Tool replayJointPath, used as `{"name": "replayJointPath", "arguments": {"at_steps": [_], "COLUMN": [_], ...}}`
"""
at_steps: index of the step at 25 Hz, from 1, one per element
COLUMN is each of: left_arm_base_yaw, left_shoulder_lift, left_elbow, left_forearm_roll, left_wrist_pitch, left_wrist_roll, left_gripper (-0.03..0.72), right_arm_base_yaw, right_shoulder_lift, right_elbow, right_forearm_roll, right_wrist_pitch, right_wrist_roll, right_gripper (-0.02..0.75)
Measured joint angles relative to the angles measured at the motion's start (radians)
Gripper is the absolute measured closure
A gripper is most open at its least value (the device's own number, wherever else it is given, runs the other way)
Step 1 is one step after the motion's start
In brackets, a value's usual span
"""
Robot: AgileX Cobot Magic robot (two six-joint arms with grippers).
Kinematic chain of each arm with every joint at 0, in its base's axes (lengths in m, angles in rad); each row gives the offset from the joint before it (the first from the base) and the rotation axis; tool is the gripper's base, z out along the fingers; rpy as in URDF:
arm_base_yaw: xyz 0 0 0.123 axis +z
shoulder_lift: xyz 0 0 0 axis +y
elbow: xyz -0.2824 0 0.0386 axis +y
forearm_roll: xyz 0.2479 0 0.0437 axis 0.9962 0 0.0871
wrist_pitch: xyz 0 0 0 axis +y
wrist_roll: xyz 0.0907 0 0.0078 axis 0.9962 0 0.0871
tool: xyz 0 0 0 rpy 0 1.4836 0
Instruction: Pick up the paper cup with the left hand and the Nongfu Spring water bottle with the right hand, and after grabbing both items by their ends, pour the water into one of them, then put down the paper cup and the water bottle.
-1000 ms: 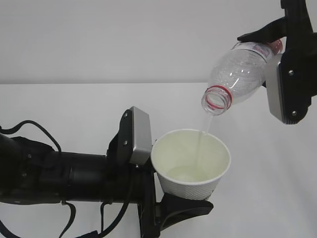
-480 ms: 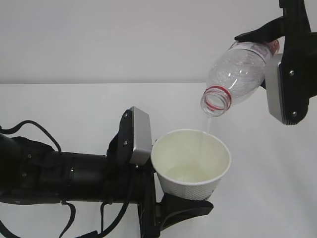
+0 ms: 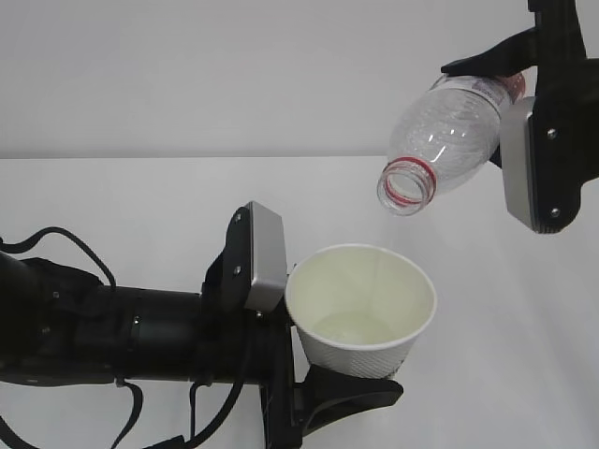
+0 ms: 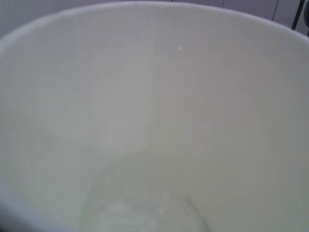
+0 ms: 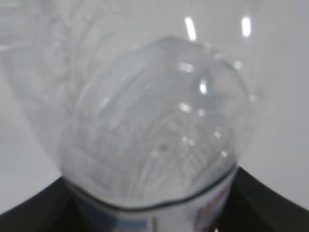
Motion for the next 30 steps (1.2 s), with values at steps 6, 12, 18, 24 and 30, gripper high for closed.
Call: {"name": "replayJointPath", "arguments": {"at_steps": [6, 12, 18, 24, 30], "left_arm_base_yaw": [0.0, 0.0, 0.0, 0.0, 0.0], "left_shoulder_lift": [0.0, 0.0, 0.0, 0.0, 0.0], "left_elbow": [0.0, 0.0, 0.0, 0.0, 0.0], "left_forearm_roll": [0.002, 0.002, 0.002, 0.002, 0.002], "left_wrist_pitch": [0.0, 0.0, 0.0, 0.0, 0.0], "left_wrist_roll": [0.0, 0.0, 0.0, 0.0, 0.0], "left_gripper": [0.109, 0.109, 0.109, 0.109, 0.109], "right_arm_base_yaw": [0.0, 0.0, 0.0, 0.0, 0.0], "right_shoulder_lift": [0.0, 0.0, 0.0, 0.0, 0.0], "right_elbow": [0.0, 0.0, 0.0, 0.0, 0.0], "right_forearm_roll": [0.0, 0.0, 0.0, 0.0, 0.0], "right_wrist_pitch": [0.0, 0.0, 0.0, 0.0, 0.0], "right_wrist_roll": [-0.017, -0.03, -0.04, -0.042, -0.042], "right_gripper": [0.255, 0.255, 0.255, 0.255, 0.255]}}
